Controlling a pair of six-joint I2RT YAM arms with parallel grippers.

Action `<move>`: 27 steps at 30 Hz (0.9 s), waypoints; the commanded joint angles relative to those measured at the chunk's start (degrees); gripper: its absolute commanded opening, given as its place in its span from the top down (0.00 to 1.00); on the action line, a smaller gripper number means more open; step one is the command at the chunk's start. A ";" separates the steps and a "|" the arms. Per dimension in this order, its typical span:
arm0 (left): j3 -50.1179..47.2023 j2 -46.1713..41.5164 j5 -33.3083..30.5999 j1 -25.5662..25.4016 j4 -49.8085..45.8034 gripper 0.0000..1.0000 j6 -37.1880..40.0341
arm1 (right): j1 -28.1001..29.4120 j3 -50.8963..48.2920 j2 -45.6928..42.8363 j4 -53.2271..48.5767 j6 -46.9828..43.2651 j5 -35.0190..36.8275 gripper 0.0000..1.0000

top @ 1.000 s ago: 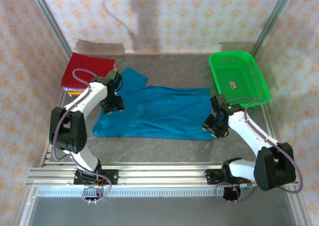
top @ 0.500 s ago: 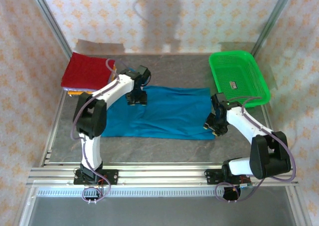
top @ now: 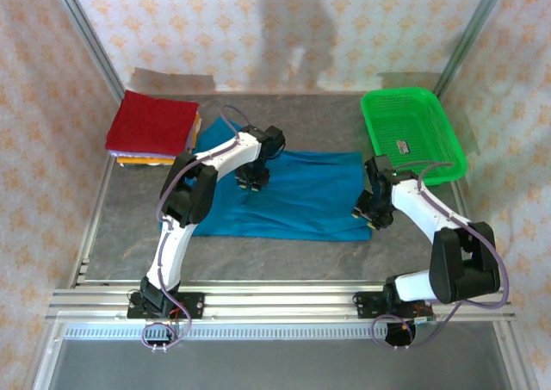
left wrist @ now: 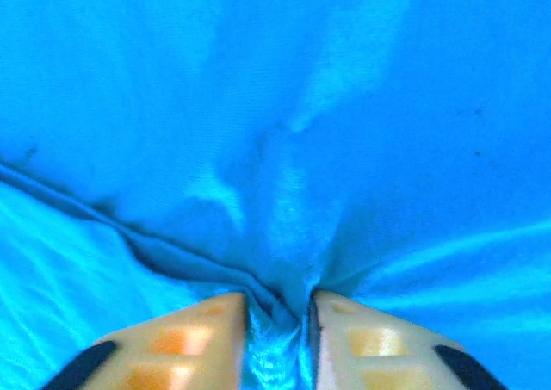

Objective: Fold and stack the t-shirts

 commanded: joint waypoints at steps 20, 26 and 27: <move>-0.14 -5.76 -5.49 0.04 -2.43 0.71 -1.13 | -0.42 1.92 0.56 -1.18 -1.12 2.13 0.58; -1.66 -5.09 -3.72 0.03 -1.22 0.79 -1.75 | -0.40 2.29 0.31 -1.48 -1.21 2.13 0.58; -2.00 -5.07 -3.55 0.04 -0.95 0.80 -1.84 | -0.40 2.37 0.22 -1.57 -1.21 2.20 0.58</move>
